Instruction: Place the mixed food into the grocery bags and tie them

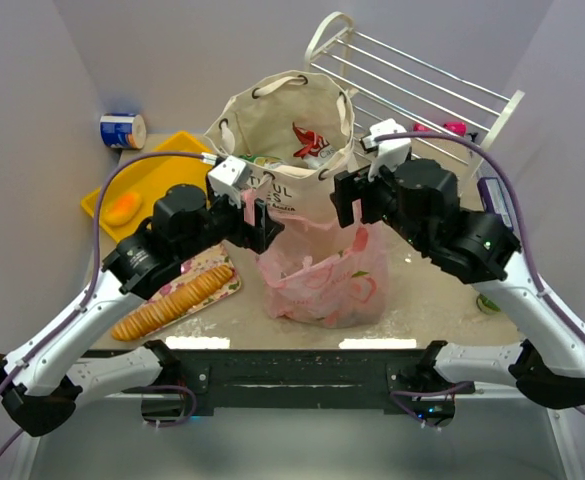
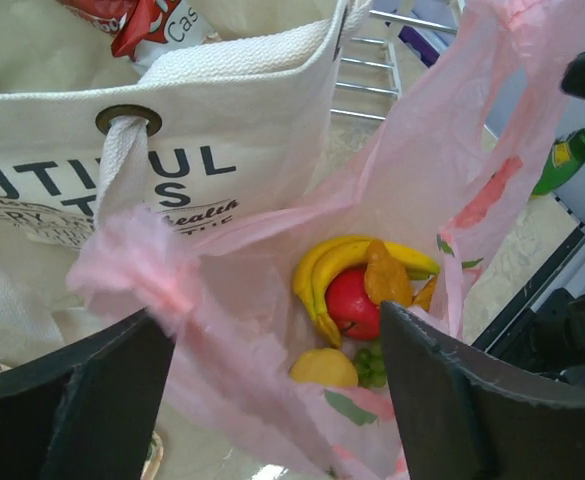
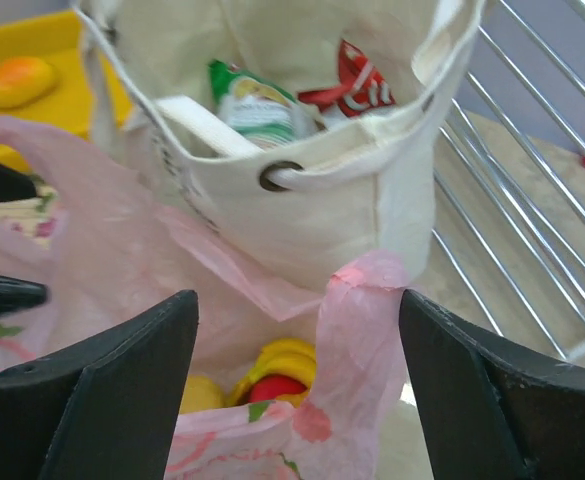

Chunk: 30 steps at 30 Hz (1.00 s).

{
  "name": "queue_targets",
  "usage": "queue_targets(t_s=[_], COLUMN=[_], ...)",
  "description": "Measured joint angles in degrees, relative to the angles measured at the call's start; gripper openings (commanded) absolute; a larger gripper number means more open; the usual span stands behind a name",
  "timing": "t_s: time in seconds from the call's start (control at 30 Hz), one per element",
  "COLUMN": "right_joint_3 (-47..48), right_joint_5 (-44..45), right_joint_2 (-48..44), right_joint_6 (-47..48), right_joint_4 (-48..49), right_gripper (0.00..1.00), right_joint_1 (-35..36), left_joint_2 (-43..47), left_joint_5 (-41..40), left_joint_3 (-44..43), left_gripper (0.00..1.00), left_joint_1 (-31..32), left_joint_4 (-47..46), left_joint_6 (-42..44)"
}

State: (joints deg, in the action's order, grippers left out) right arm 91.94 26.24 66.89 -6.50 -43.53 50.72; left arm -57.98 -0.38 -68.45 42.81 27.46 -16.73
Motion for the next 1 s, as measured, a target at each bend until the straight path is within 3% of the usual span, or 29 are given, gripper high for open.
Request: queue_targets(t_s=[0.17, 0.5, 0.57, 0.7, 0.8, 0.87, 1.0], right_joint_3=[6.84, 7.41, 8.15, 12.26, 14.64, 16.06, 19.30], right_joint_5=[-9.94, -24.22, -28.13, -36.87, -41.24, -44.06, -47.95], right_joint_2=[-0.07, 5.18, 7.48, 14.27, 18.58, 21.03, 24.68], right_joint_6=[-0.33, 1.88, 4.02, 9.09, 12.68, 15.54, 21.09], right_joint_4=[-1.38, 3.63, 4.31, 4.92, 5.64, 5.77, 5.79], right_gripper=[0.89, 0.93, 0.94, 0.95, 0.96, 0.96, 0.94], right_joint_1=[0.00, 0.00, 0.00, 0.00, 0.00, 0.00, 0.00], left_joint_2=[0.87, -3.17, -4.52, -9.55, -11.67, -11.45, -8.22], left_joint_5=[1.51, -2.21, -0.44, 11.21, 16.61, 19.87, 24.52], left_joint_3=[-3.87, -20.98, -22.14, -21.92, -17.14, -12.52, -4.81], left_gripper=[1.00, 1.00, 1.00, 1.00, 1.00, 1.00, 1.00], left_joint_1=[0.00, -0.79, -4.98, -25.92, -35.76, -39.43, -40.87], left_joint_4=[0.24, 3.37, 4.04, 1.95, -1.46, -2.93, -6.27], left_joint_6=[0.90, 7.04, 8.74, 8.70, 7.45, 6.69, 6.32])
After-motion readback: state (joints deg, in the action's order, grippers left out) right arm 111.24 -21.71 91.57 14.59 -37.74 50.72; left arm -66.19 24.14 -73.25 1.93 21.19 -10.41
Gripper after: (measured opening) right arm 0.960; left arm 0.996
